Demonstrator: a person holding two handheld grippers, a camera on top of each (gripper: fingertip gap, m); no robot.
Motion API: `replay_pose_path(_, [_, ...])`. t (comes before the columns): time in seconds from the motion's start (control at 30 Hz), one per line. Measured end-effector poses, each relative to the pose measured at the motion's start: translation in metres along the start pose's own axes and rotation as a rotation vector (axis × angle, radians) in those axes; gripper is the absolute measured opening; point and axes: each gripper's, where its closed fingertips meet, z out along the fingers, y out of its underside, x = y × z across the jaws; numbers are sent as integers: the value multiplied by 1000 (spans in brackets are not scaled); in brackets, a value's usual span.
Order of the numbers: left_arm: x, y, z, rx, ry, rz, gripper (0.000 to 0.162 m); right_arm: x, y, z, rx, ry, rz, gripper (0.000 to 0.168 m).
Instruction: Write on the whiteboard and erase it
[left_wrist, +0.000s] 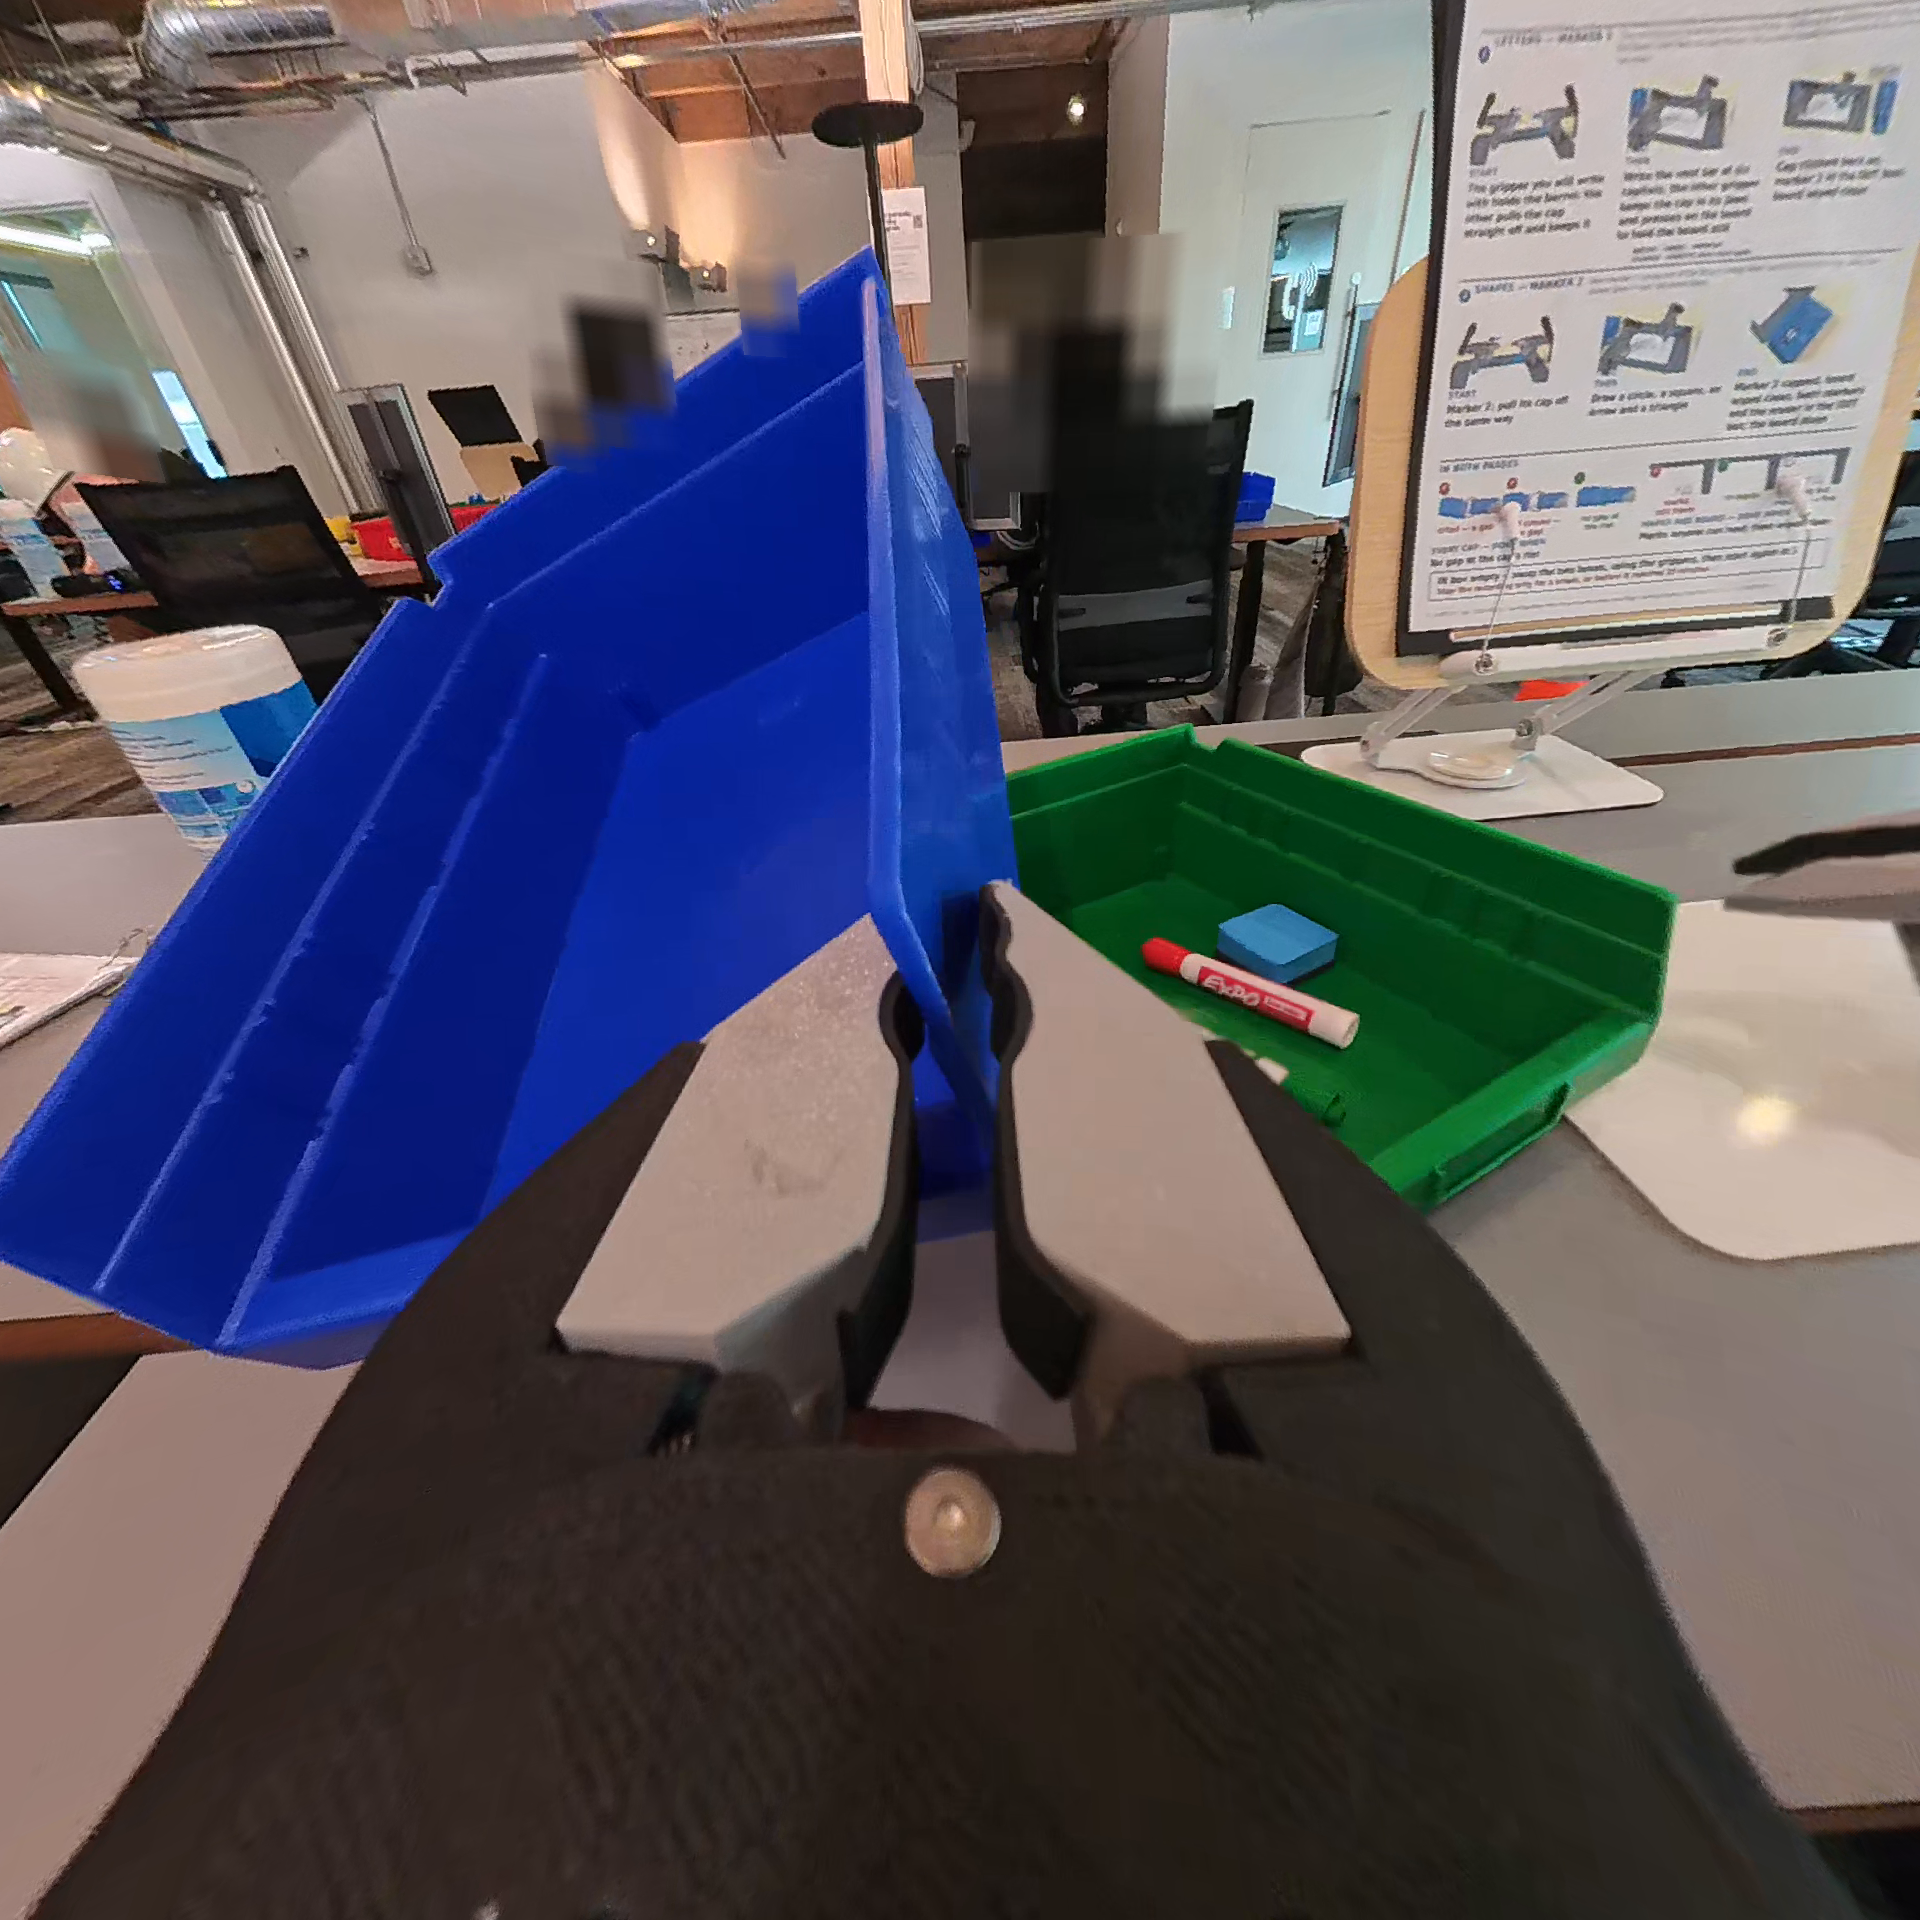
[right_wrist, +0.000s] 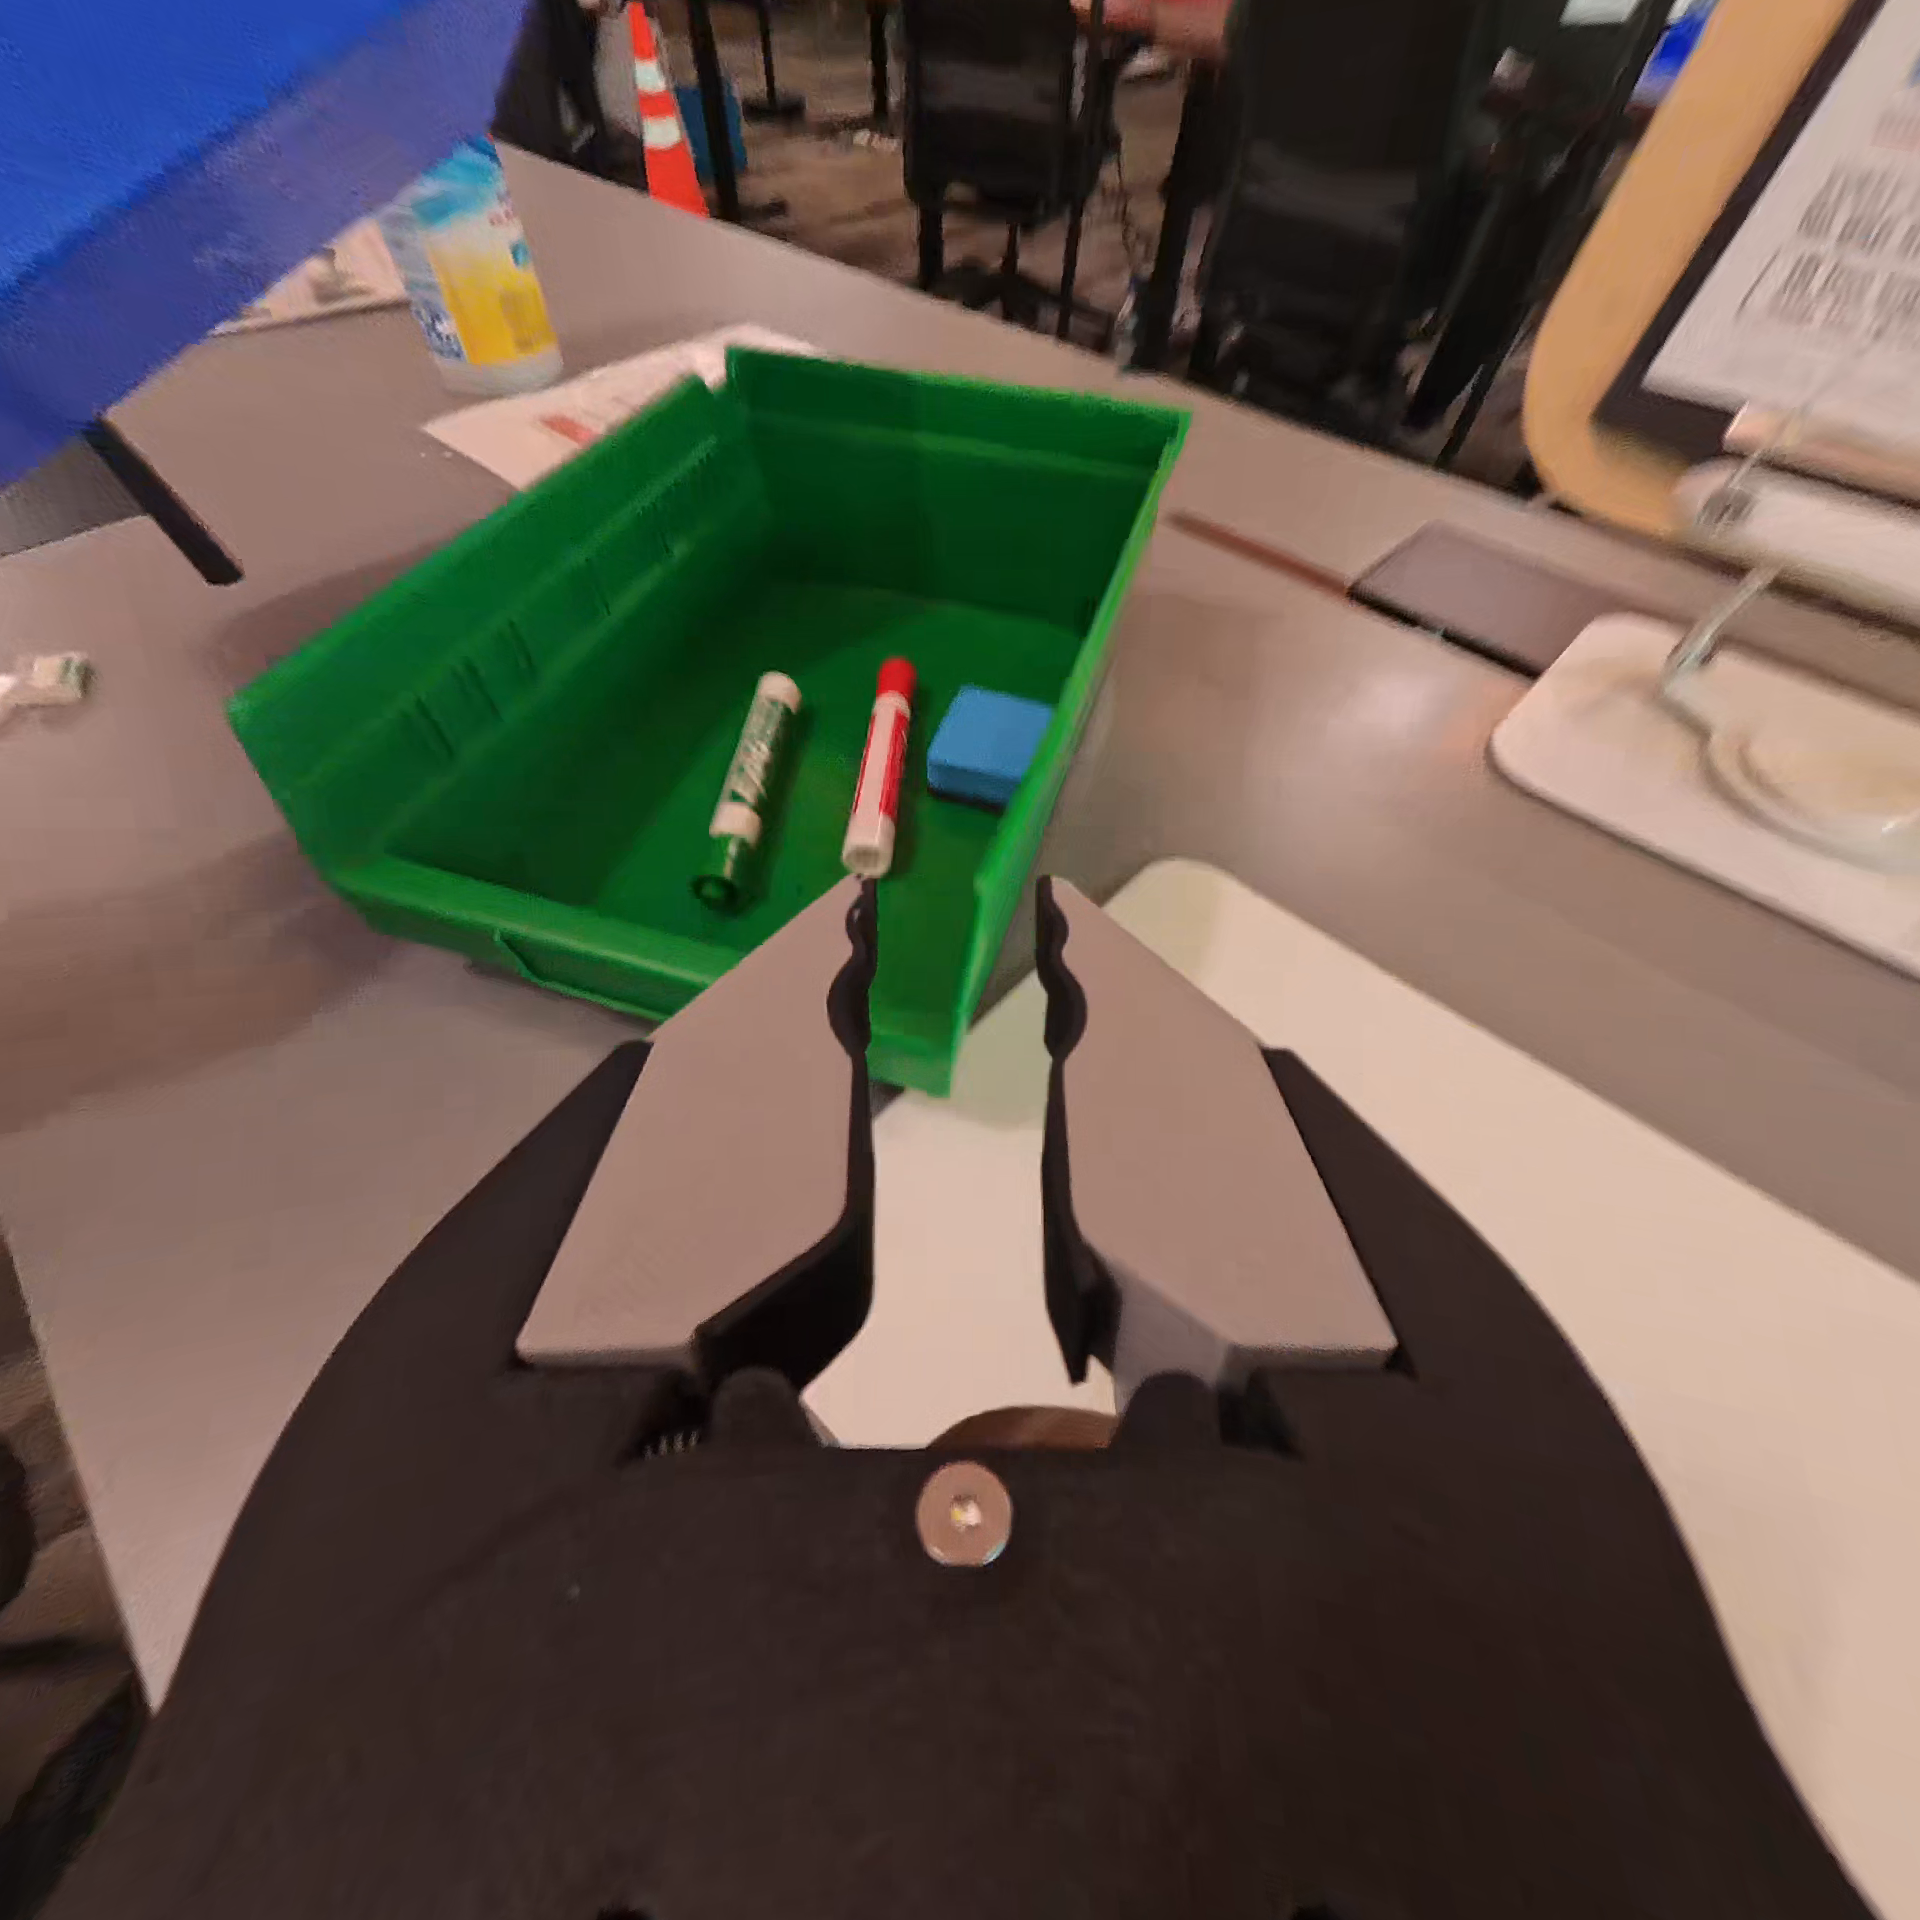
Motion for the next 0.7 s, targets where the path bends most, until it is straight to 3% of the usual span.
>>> replay_pose_path(0.2, [8,-3,1,13,24,-4,4,-13,21,20,-73,-213,127,28])
replay_pose_path(0.23, [9,-3,1,12,26,-5,4,-20,26,28,-106,-234,132,40])
replay_pose_path(0.3, [9,-1,3,8,28,-8,4,-34,32,43,-152,-266,96,45])
replay_pose_path(0.4, [9,1,6,2,24,-7,4,-57,27,63,-141,-294,54,31])
replay_pose_path(0.5, [11,1,7,-3,18,10,4,-72,25,81,-181,-293,32,43])
replay_pose_path(0.6, [15,-2,3,6,25,25,4,-76,16,66,-159,-322,8,44])
replay_pose_path(0.7, [25,-12,-2,39,67,14,4,-54,15,23,-131,-297,-73,47])
